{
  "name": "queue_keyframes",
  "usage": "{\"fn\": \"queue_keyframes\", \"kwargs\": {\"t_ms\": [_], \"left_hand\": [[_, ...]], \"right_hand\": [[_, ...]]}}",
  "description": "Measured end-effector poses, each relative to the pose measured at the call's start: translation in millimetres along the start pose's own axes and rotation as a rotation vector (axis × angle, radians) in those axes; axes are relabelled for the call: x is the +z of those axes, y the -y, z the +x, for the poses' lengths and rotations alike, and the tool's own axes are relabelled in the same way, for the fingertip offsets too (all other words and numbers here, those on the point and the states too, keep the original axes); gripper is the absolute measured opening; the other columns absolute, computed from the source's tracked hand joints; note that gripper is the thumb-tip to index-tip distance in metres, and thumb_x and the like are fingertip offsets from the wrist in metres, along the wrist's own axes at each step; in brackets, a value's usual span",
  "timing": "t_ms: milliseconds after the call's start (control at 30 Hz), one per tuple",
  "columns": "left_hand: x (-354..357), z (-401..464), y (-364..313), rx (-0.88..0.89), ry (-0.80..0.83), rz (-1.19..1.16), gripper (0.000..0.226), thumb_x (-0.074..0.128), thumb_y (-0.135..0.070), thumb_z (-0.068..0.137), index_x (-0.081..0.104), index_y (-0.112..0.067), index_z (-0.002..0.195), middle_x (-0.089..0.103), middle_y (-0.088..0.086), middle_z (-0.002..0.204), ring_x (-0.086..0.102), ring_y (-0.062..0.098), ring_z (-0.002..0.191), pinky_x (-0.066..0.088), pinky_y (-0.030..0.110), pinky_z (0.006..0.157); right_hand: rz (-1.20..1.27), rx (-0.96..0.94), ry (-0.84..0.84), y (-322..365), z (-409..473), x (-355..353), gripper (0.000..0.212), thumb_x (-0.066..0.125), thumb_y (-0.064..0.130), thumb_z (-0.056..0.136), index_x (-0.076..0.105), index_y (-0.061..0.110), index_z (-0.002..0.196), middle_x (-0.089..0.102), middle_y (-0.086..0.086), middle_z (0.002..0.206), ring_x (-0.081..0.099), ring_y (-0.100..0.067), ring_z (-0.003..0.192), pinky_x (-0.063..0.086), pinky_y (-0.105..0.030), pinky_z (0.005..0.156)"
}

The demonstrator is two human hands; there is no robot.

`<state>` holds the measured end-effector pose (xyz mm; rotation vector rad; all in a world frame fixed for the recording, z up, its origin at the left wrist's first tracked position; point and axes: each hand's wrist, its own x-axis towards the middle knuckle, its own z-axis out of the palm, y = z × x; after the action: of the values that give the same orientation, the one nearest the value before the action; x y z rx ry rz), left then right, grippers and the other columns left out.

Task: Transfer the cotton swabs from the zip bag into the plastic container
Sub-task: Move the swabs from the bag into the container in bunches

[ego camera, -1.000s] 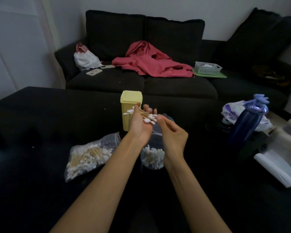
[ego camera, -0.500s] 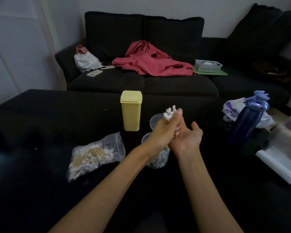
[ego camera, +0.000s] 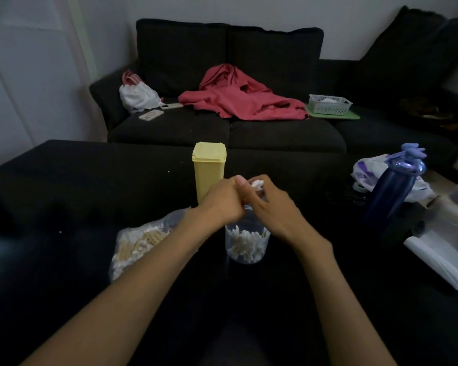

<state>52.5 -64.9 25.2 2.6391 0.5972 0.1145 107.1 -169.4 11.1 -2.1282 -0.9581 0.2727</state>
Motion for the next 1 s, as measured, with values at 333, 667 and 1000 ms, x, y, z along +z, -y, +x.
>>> {"fn": "queue_keyframes", "kwargs": {"t_ms": [333,667,1000], "left_hand": [[13,10,0,-0.146,0.207,-0.383,0.028,0.071,-0.005,0.078,0.056,-0.01,0.102,0.061,0.006,0.088,0.063,0.02,0.085,0.055,0.033,0.081],[10,-14,36,-0.217,0.159,-0.9,0.035,0.07,0.003,0.078,0.062,-0.02,0.103,0.065,0.003,0.109,0.062,0.012,0.097,0.053,0.02,0.074],[16,-12,46,-0.234,0.055,-0.867,0.081,0.069,0.014,0.073,0.036,-0.011,0.142,0.046,0.01,0.141,0.05,0.021,0.125,0.046,0.029,0.093]], "right_hand": [[0.184,-0.135,-0.24,-10,8,14,0.022,0.048,0.039,0.094,0.051,0.017,0.092,0.062,0.001,0.083,0.063,-0.01,0.074,0.054,-0.03,0.064],[0.32,0.059,-0.227,-23,20,14,0.021,0.047,0.037,0.096,0.05,0.021,0.083,0.058,0.001,0.085,0.058,-0.012,0.079,0.045,-0.025,0.065],[0.51,0.257,-0.28,-37,23,8,0.023,0.06,0.031,0.091,0.055,0.014,0.076,0.057,0.001,0.071,0.052,-0.006,0.06,0.039,-0.017,0.051]]}}
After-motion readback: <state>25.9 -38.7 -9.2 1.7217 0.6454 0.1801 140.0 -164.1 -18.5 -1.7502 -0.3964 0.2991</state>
